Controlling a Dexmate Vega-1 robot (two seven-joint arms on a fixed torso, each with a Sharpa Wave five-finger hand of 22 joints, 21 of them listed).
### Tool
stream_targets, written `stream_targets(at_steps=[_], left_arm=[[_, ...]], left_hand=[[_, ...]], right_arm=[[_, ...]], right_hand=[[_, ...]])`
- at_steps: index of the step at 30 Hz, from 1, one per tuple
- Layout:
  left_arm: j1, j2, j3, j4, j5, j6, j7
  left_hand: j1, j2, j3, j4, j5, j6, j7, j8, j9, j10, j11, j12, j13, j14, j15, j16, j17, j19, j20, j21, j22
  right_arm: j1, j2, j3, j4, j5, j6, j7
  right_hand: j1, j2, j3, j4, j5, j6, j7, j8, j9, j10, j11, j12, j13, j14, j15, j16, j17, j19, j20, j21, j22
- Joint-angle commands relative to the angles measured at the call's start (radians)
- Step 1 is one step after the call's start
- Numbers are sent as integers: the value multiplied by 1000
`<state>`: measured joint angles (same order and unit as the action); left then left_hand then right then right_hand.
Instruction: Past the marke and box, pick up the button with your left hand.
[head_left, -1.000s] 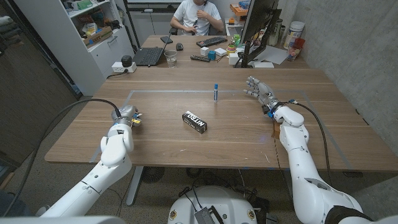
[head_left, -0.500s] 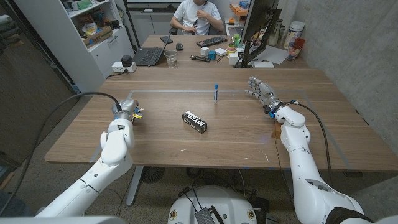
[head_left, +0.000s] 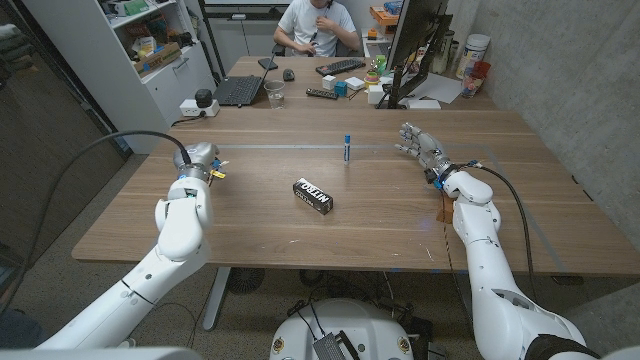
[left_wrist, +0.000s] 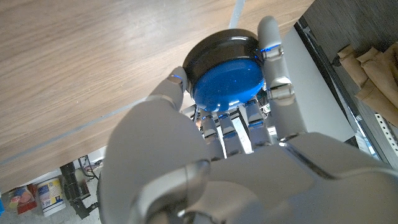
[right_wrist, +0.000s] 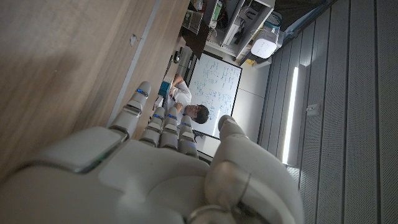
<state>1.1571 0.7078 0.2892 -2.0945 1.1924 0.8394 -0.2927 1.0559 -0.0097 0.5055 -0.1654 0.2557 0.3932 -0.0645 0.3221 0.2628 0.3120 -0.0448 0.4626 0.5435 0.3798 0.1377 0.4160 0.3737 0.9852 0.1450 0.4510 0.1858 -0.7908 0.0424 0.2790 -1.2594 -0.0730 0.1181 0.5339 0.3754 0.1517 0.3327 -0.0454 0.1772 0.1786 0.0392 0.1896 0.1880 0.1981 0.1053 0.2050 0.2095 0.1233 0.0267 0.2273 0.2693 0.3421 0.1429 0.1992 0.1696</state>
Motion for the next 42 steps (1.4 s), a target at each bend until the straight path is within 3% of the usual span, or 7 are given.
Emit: stream_targets(at_steps=[1, 13, 42], left_arm=[[-11, 30, -8, -59, 53, 34, -55], [-18, 33, -20, -66, 53, 34, -58], [-32, 50, -27, -84, 84, 53, -100]], left_hand=[[97, 102, -1, 1, 8, 9, 4, 3, 3, 8, 3, 4, 5, 127, -123, -4, 7, -7, -3, -3, 1], [96, 104, -1, 1, 10, 9, 4, 3, 7, 8, 2, 4, 14, 128, -123, -6, 8, -15, -1, -5, 1], [89, 108, -3, 1, 13, 9, 8, -1, 11, 3, 6, 0, 31, 123, -121, -15, 13, -32, 3, -8, 1]], right_arm=[[-6, 2, -1, -31, -2, -9, -3], [-21, 8, -10, -99, -13, -40, -7], [-37, 15, -12, -129, -23, -58, -15]], right_hand=[[-5, 2, -4, -3, -2, 6, -4, 7, 4, 5, -6, 4, 1, 1, -5, 3, -1, 8, 2, -1, 6], [-5, 4, -4, -3, -2, 7, -4, 7, 4, 6, -6, 5, 1, 1, -4, 4, -2, 9, 0, -1, 6], [-5, 6, -3, -5, -2, 7, -4, 7, 4, 6, -6, 5, 1, 2, -3, 5, -3, 9, -2, -1, 6]])
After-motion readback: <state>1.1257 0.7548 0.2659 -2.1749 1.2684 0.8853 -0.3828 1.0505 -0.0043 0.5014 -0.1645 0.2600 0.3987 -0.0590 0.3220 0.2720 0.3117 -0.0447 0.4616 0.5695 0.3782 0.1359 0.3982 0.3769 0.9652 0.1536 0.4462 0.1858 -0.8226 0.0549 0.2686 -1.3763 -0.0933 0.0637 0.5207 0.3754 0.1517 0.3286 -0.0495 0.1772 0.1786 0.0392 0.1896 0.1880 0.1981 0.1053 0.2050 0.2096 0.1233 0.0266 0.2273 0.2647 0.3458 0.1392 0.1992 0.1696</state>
